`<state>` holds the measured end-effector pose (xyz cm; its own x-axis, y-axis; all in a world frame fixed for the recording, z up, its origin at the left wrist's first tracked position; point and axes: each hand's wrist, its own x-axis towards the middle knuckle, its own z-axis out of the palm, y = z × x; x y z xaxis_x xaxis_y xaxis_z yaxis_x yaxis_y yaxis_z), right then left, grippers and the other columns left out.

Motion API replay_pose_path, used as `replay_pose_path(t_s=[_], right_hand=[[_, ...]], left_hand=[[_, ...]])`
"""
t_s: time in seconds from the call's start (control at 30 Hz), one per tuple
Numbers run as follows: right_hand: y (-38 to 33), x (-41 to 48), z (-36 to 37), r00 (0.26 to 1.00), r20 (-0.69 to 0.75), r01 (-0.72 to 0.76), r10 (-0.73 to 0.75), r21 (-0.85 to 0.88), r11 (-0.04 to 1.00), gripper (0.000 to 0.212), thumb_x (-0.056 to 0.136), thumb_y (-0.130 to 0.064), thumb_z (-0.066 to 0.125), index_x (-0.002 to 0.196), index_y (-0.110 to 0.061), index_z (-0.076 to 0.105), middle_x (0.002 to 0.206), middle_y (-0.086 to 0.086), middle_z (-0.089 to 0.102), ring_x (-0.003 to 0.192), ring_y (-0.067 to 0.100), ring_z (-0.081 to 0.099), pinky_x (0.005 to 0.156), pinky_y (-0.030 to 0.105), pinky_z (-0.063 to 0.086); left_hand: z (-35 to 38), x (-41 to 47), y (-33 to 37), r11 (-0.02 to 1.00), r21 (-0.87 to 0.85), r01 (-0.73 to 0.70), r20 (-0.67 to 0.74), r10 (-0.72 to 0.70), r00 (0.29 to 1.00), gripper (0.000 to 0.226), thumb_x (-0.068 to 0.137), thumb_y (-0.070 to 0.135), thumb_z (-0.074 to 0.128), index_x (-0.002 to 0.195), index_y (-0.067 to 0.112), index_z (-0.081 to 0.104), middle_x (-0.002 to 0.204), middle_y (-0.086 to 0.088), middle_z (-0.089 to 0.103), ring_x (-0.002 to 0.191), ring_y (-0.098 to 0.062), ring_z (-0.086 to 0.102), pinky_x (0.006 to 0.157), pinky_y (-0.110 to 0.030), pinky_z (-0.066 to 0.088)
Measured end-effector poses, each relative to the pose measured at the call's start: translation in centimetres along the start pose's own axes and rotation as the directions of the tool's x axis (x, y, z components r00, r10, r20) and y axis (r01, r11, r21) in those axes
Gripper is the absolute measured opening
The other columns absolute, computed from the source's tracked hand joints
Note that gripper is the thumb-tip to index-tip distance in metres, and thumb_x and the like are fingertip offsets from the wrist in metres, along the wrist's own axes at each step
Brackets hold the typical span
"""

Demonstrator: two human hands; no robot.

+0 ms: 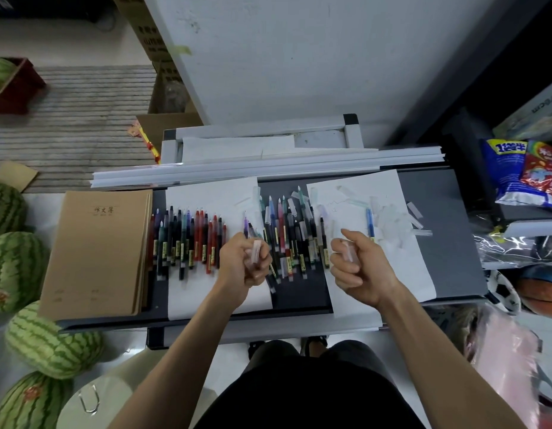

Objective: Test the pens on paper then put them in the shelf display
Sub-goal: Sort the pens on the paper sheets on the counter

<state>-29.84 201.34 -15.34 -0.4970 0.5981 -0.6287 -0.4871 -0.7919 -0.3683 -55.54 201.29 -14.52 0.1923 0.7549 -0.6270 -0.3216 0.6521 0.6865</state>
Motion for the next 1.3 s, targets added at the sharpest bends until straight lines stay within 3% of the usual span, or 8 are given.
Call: replay_pose_path(t_s=[0.27, 0.47, 0.63, 0.9, 1.03, 1.1, 1.2, 1.3], right_hand=[[1.0, 0.7, -0.5, 0.938, -0.275, 0.101, -0.21, -0.362, 0.927, 0.022, 0.102, -0.029, 0.066, 0.091, -0.014, 0.076, 0.065, -0.001, 0.044, 0.05, 0.013, 0.035, 0.039, 0.02, 0.026], [1.6, 2.9, 1.6, 0.767, -0.293, -0.263, -0.571, -0.955, 0.138, 0.028, 0.096, -0.05, 0.067, 0.106, -0.024, 0.064, 0.088, -0.004, 0.069, 0.081, 0.019, 0.066, 0.074, 0.035, 0.055], [2.4, 3.7, 2.8, 0.725, -0.22, -0.362, -0.653, -0.928, -0.09, 0.032, 0.1, -0.044, 0.061, 0.105, -0.013, 0.065, 0.093, 0.011, 0.069, 0.087, 0.031, 0.066, 0.075, 0.04, 0.057], [2.9, 3.5, 2.2, 0.703, -0.274, -0.262, -0.656, -0.958, 0.119, 0.028, 0.095, -0.035, 0.061, 0.078, -0.013, 0.066, 0.07, 0.002, 0.066, 0.067, 0.02, 0.062, 0.061, 0.031, 0.053], [2.2, 2.2, 2.1, 0.774, -0.431, 0.008, -0.464, -0.726, 0.688, 0.03, 0.082, -0.025, 0.055, 0.06, -0.012, 0.041, 0.054, 0.002, 0.042, 0.049, 0.02, 0.036, 0.046, 0.028, 0.032], [1.7, 1.4, 2.0, 0.883, -0.368, 0.15, -0.291, -0.366, 0.918, 0.022, 0.079, -0.017, 0.049, 0.065, -0.015, 0.032, 0.06, 0.001, 0.031, 0.048, 0.016, 0.023, 0.042, 0.023, 0.021], [0.9, 0.6, 1.3, 0.969, -0.153, 0.181, -0.194, -0.1, 0.979, 0.017, 0.085, -0.02, 0.043, 0.073, -0.01, 0.048, 0.06, 0.003, 0.035, 0.043, 0.013, 0.02, 0.04, 0.021, 0.016], [0.2, 0.8, 1.0, 0.981, -0.057, 0.184, -0.187, -0.048, 0.982, 0.033, 0.095, -0.033, 0.05, 0.07, -0.012, 0.049, 0.068, 0.005, 0.043, 0.045, 0.014, 0.028, 0.042, 0.023, 0.014]], left_hand=[[0.4, 0.7, -0.2, 0.998, -0.051, 0.021, -0.115, -0.026, 0.993, 0.047, 0.102, 0.032, 0.055, 0.06, 0.013, 0.056, 0.064, -0.007, 0.055, 0.047, -0.015, 0.036, 0.04, -0.024, 0.022], [-0.3, 0.8, -1.2, 0.882, 0.471, -0.032, -0.313, 0.201, 0.928, 0.043, 0.108, 0.038, 0.054, 0.076, 0.01, 0.056, 0.056, 0.004, 0.047, 0.05, -0.015, 0.038, 0.047, -0.025, 0.032], [-0.7, 1.9, 0.0, 0.589, 0.807, 0.047, -0.307, 0.35, 0.885, 0.024, 0.104, 0.043, 0.051, 0.109, 0.026, 0.067, 0.093, 0.002, 0.074, 0.075, -0.018, 0.067, 0.071, -0.033, 0.049], [0.7, 6.2, 3.4, 0.071, 0.985, 0.158, -0.173, 0.413, 0.894, 0.031, 0.106, 0.047, 0.043, 0.1, 0.019, 0.056, 0.073, 0.002, 0.062, 0.073, -0.025, 0.065, 0.062, -0.032, 0.044], [1.3, 7.5, 3.6, -0.142, 0.974, 0.179, -0.109, 0.402, 0.909, 0.038, 0.106, 0.045, 0.046, 0.088, 0.013, 0.057, 0.073, -0.001, 0.056, 0.068, -0.027, 0.06, 0.061, -0.031, 0.044], [1.3, 7.8, 3.8, -0.144, 0.975, 0.172, -0.103, 0.391, 0.915, 0.032, 0.104, 0.041, 0.048, 0.088, 0.014, 0.056, 0.075, -0.001, 0.056, 0.071, -0.027, 0.06, 0.065, -0.033, 0.047], [0.9, 7.8, 3.8, -0.05, 0.988, 0.147, -0.119, 0.359, 0.926, 0.033, 0.101, 0.036, 0.049, 0.078, 0.012, 0.055, 0.073, -0.002, 0.06, 0.068, -0.025, 0.061, 0.064, -0.032, 0.047], [0.5, 6.9, 4.1, 0.275, 0.96, 0.049, -0.131, 0.289, 0.948, 0.042, 0.101, 0.037, 0.045, 0.067, 0.013, 0.044, 0.06, 0.0, 0.051, 0.055, -0.021, 0.05, 0.059, -0.031, 0.041]])
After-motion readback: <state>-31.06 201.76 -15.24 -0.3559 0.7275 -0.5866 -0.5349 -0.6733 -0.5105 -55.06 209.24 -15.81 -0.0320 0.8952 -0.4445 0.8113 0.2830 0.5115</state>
